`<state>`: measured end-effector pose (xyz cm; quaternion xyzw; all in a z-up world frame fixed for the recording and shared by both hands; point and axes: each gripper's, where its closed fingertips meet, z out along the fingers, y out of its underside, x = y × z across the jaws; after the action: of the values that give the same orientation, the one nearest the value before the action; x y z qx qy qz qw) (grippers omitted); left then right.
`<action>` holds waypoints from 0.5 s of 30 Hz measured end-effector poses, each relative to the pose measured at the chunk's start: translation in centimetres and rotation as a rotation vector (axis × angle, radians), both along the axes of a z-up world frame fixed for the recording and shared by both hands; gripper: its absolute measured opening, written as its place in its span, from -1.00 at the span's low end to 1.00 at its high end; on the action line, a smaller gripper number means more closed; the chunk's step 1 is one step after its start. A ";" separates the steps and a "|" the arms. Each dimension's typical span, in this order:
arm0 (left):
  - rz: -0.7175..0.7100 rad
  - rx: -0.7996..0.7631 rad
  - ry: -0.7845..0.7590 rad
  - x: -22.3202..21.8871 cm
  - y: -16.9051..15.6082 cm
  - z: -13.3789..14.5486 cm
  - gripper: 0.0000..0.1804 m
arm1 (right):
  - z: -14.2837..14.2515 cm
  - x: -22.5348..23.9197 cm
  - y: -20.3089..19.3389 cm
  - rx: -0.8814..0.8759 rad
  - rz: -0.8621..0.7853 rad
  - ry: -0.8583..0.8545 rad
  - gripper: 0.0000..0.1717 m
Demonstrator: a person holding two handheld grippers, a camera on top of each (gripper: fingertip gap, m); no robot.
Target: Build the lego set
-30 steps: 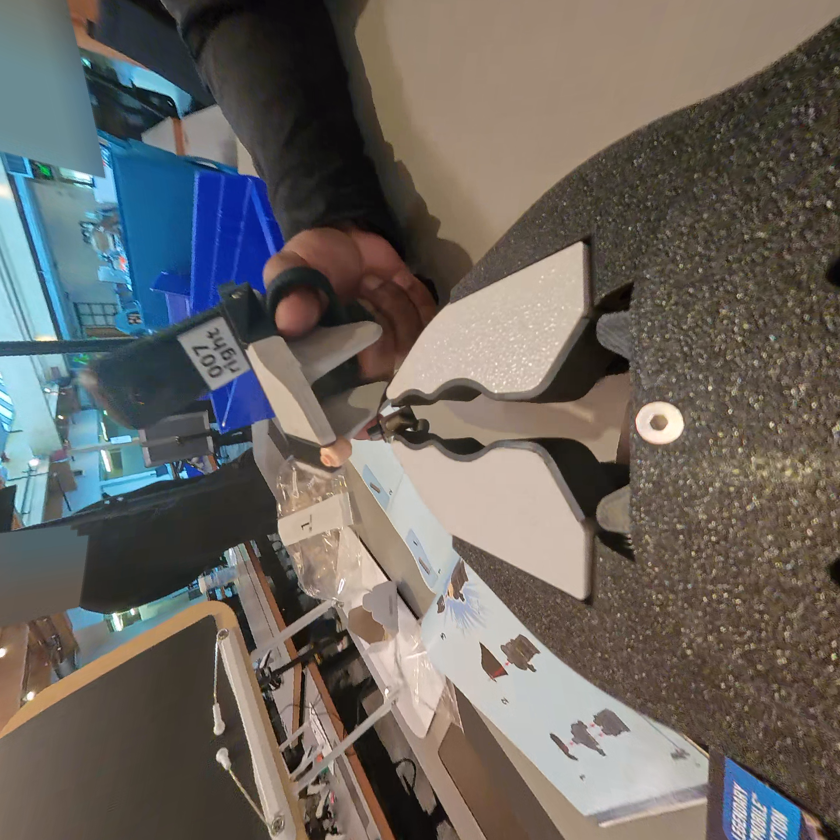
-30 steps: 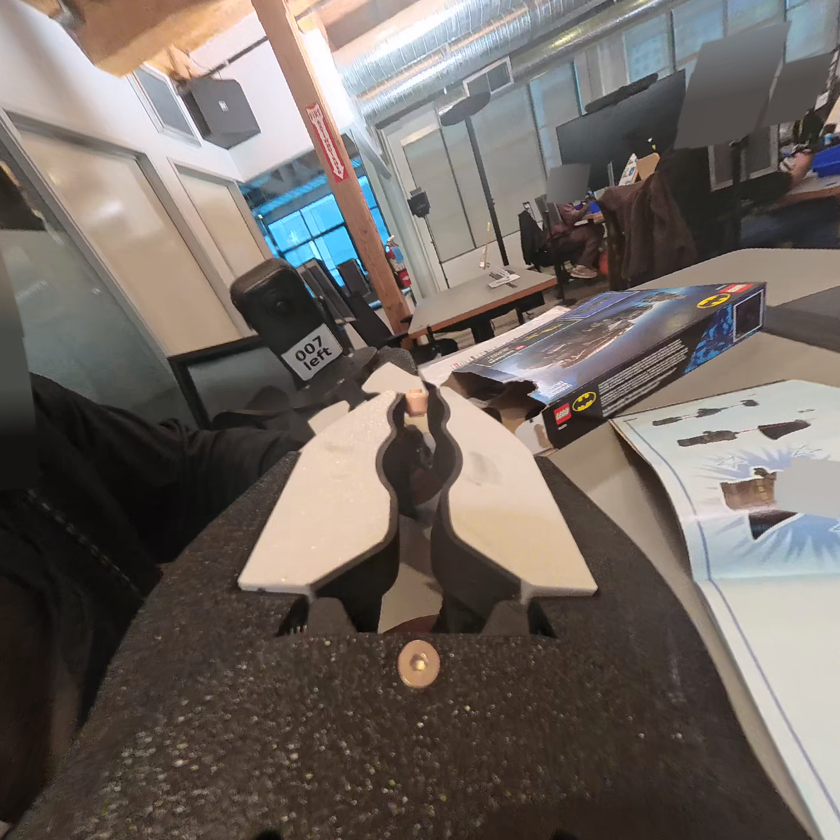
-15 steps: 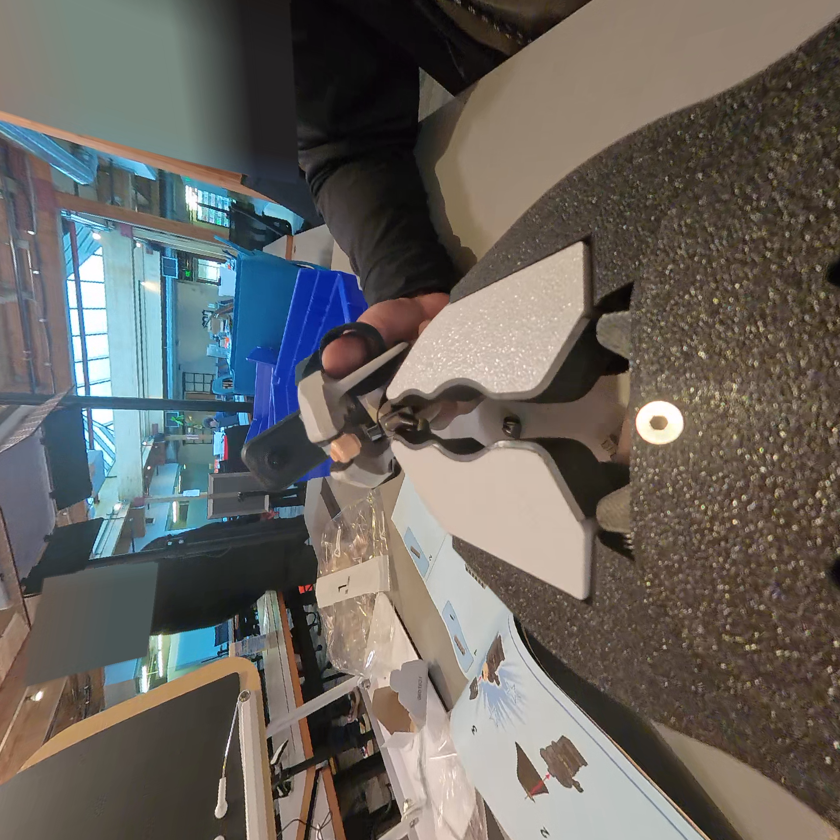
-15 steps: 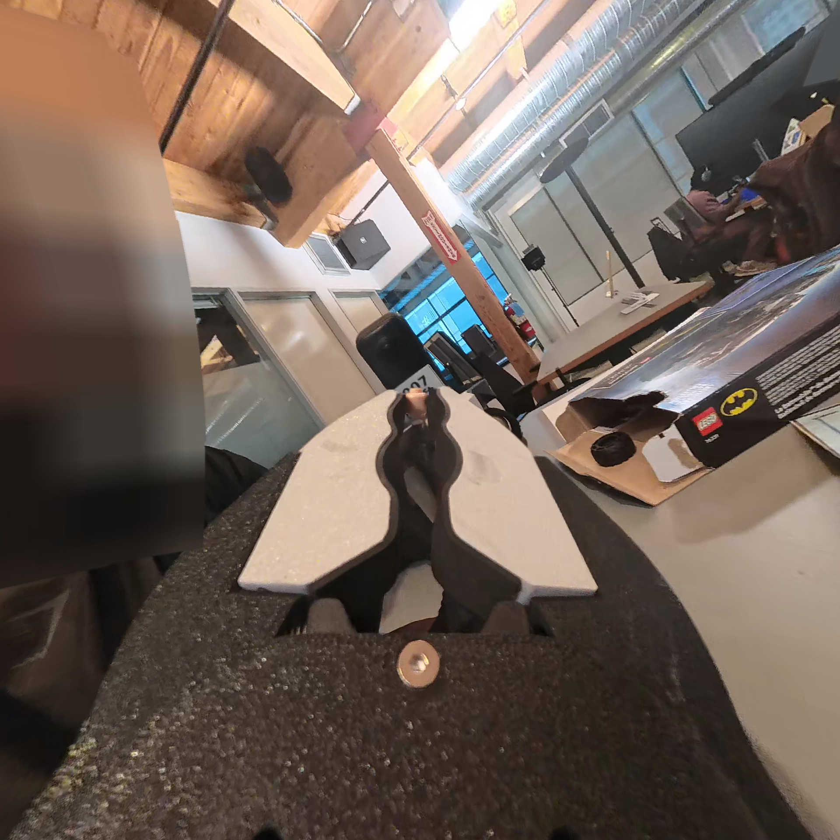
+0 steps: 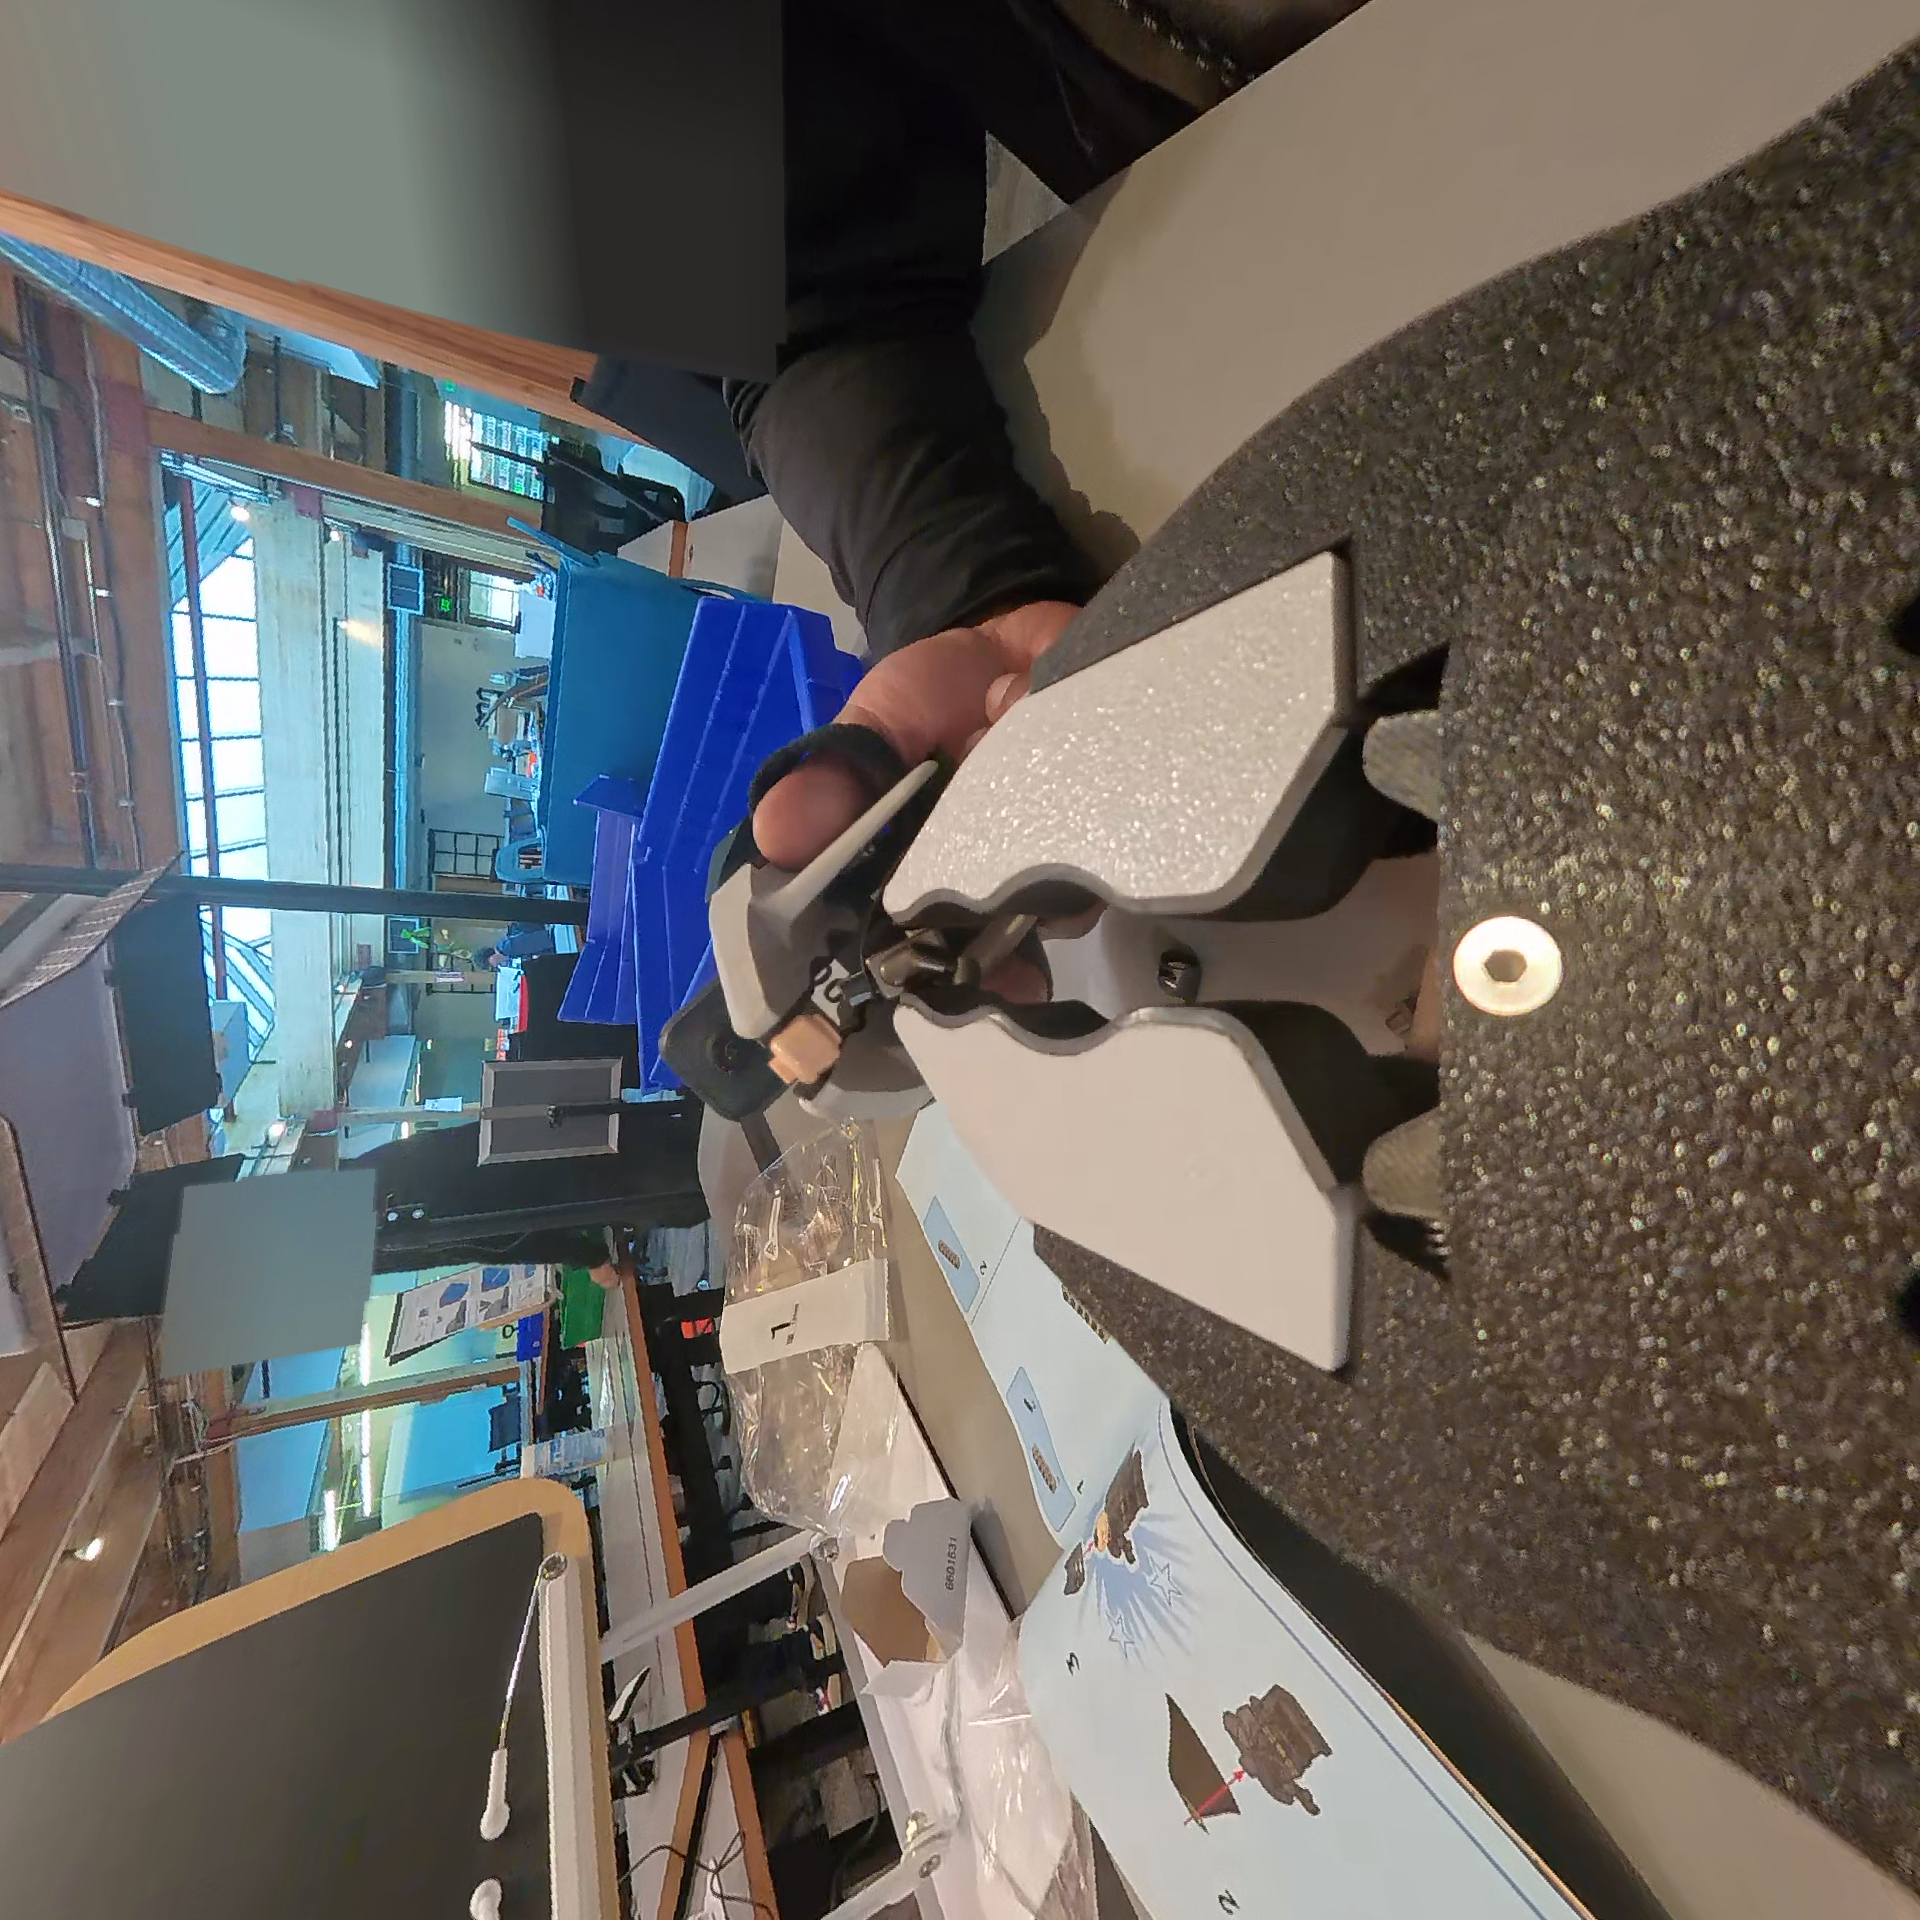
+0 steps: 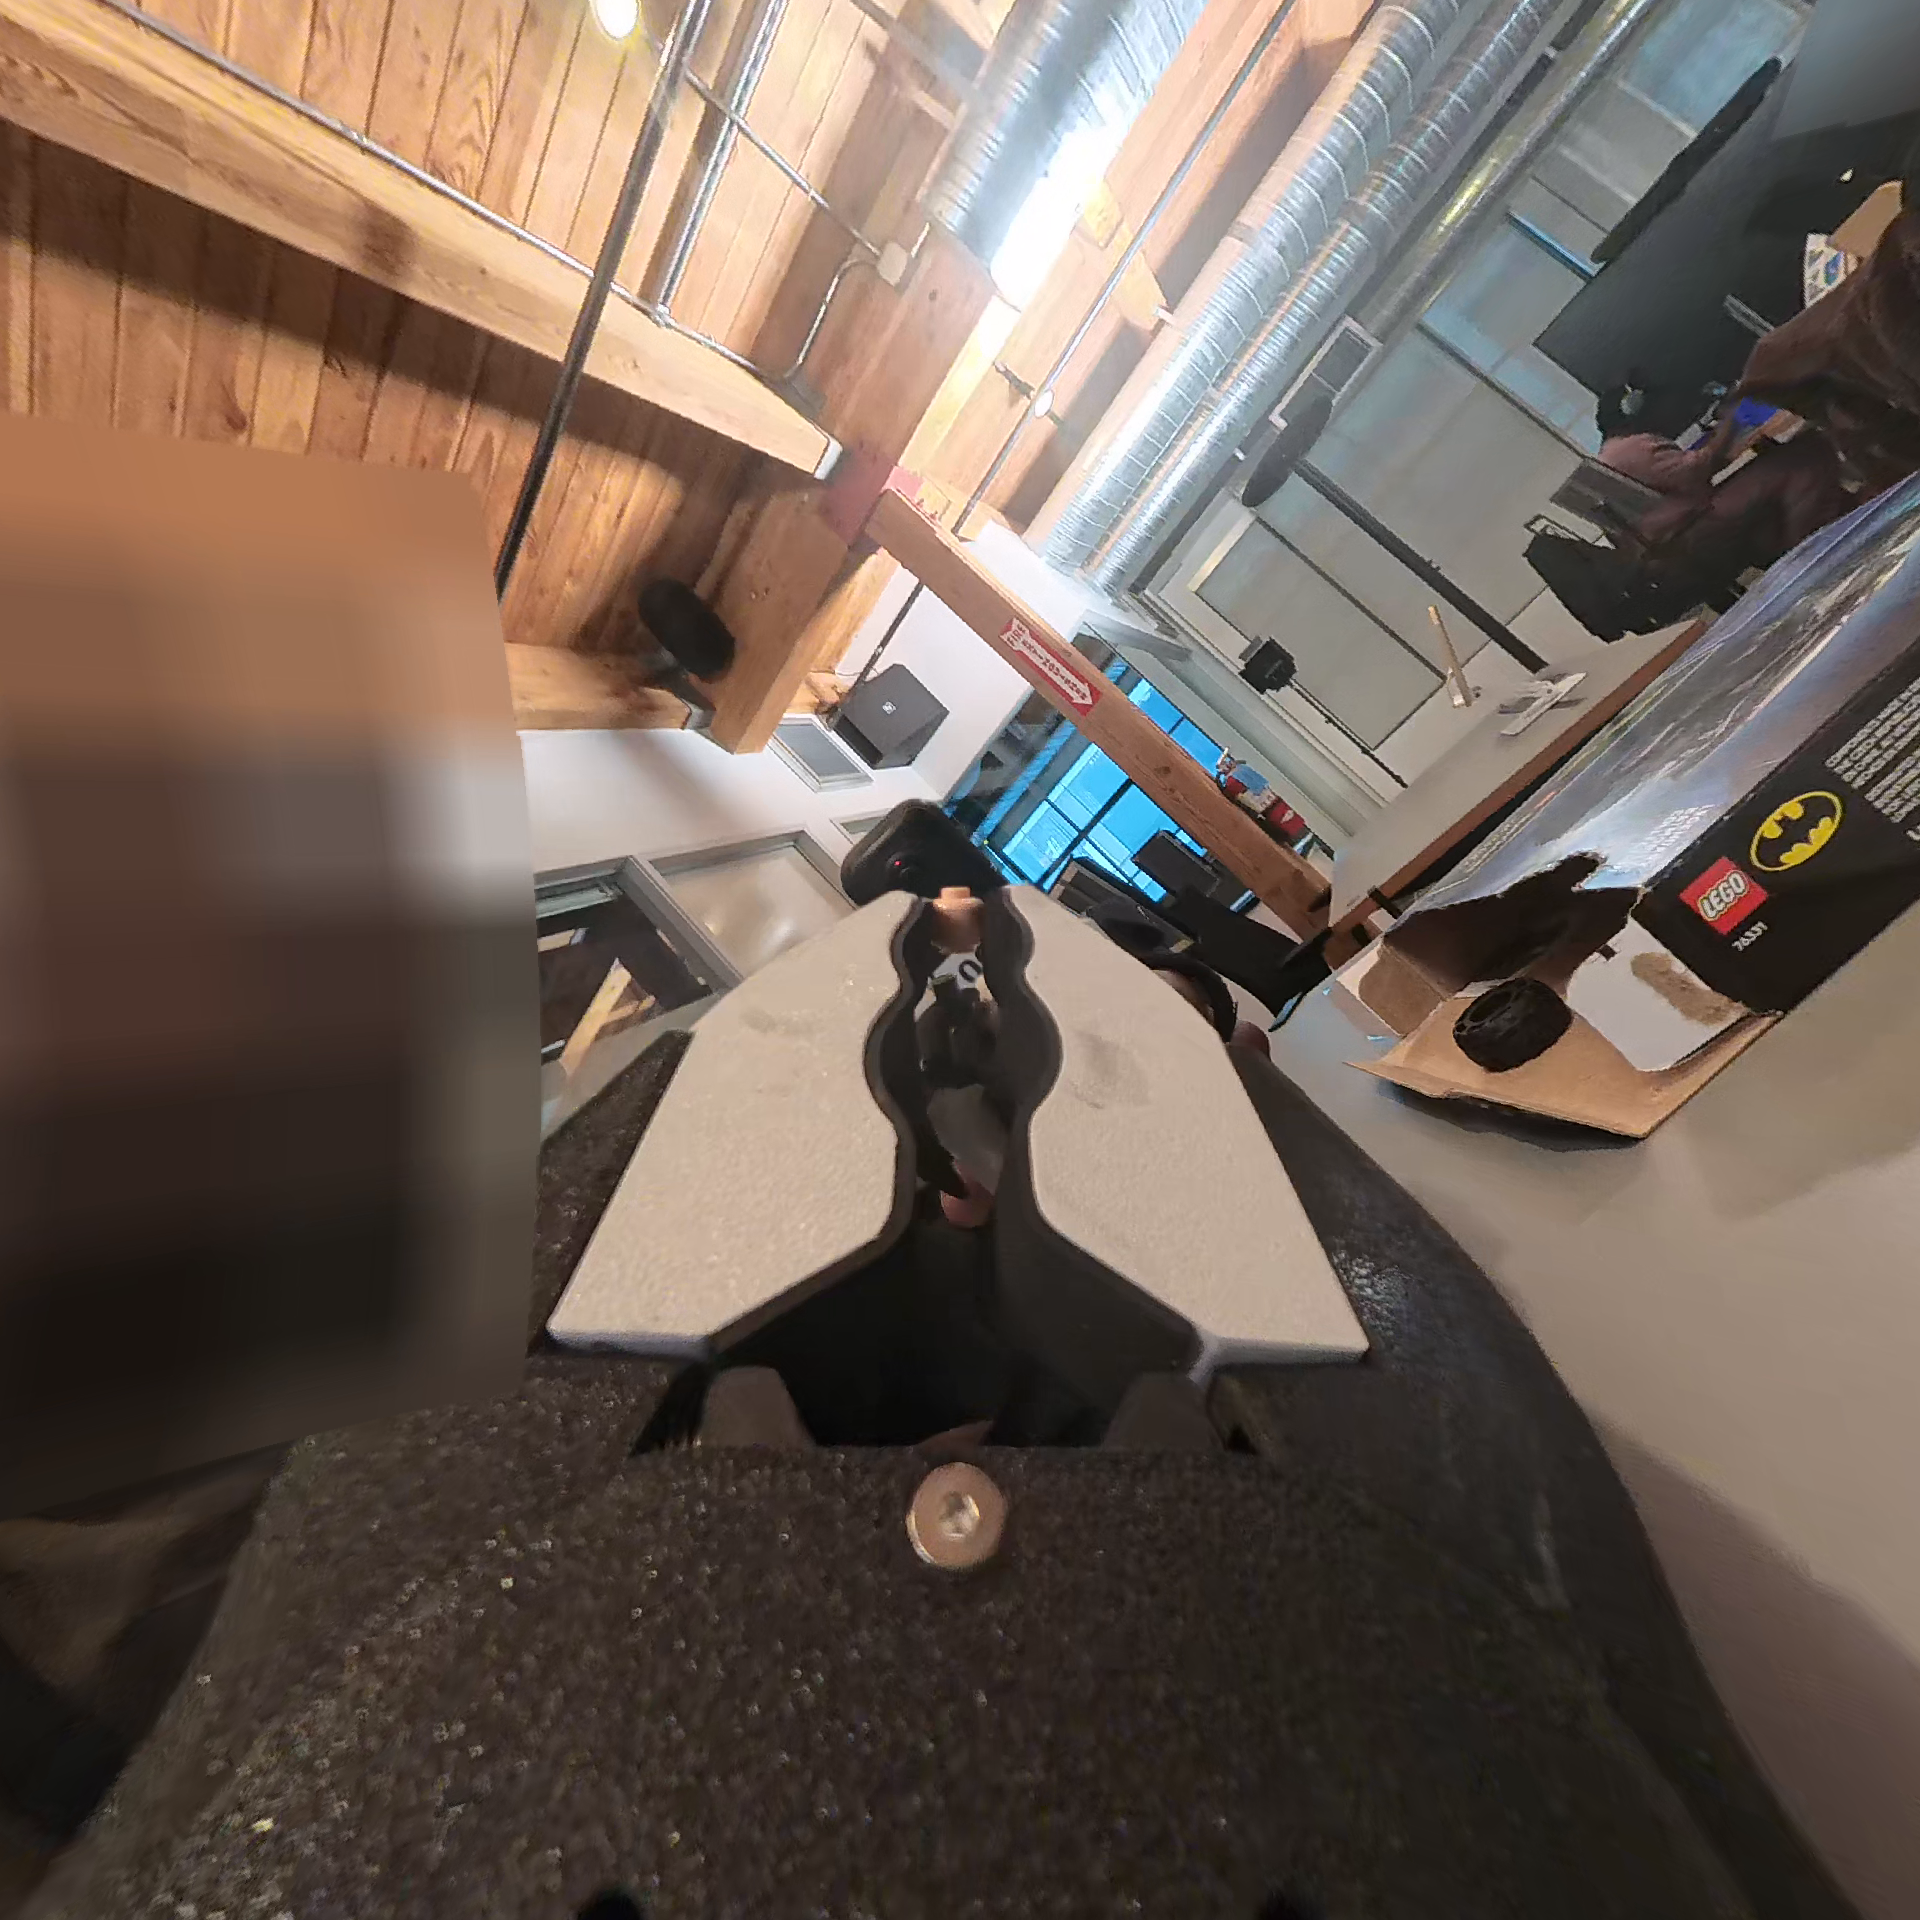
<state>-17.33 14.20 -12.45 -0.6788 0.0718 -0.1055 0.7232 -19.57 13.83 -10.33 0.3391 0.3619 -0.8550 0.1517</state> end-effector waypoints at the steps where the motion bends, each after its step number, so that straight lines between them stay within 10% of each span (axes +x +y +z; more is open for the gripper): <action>1: -0.003 0.000 -0.008 0.0 0.0 0.0 -0.89 | 0.0 0.0 0.0 -0.012 -0.001 -0.006 -0.88; 15: 0.005 0.024 -0.062 -0.2 0.1 0.3 -0.89 | 0.0 0.1 -0.3 -0.026 -0.009 -0.008 -0.88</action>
<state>-17.50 14.33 -12.17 -0.6665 0.0492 -0.1237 0.7335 -19.43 13.50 -10.38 0.3421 0.3486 -0.8589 0.1539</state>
